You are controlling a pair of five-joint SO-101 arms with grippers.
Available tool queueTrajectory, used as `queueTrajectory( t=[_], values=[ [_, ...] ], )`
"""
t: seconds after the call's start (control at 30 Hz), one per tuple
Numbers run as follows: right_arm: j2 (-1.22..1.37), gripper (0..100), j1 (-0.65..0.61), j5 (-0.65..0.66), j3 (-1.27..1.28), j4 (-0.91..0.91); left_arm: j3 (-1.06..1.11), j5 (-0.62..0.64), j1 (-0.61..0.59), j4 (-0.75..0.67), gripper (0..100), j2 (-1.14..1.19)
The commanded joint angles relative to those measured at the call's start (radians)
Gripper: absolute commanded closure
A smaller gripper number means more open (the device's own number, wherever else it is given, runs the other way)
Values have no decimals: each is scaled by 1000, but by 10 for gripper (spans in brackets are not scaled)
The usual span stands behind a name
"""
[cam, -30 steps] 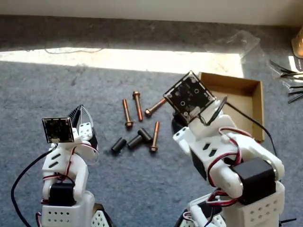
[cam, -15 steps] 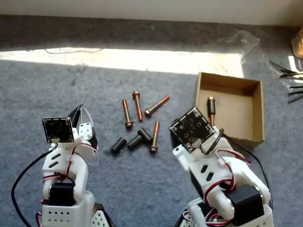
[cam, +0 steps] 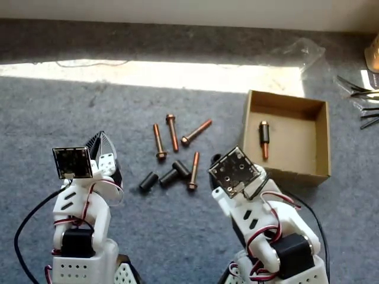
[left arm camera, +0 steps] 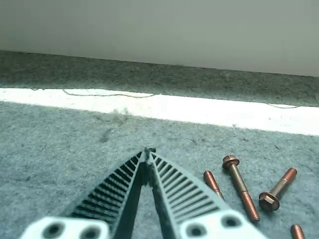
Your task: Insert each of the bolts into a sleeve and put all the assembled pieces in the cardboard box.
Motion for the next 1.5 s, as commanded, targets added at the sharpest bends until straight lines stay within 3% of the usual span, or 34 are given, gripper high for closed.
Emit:
queueTrajectory(
  t=[0.0, 0.9, 1.37, 1.47],
  values=[
    [-31, 995, -5, 3, 30, -74, -5, -3, -7, -26, 989, -8],
    [-193, 995, -4, 3, 407, -371, -5, -3, -7, -26, 989, -8],
    [-193, 995, -8, 2, 668, -737, -5, -3, -7, -26, 989, -8],
    [-193, 995, -8, -60, 708, -791, -5, -3, -7, -26, 989, -8]
  ],
)
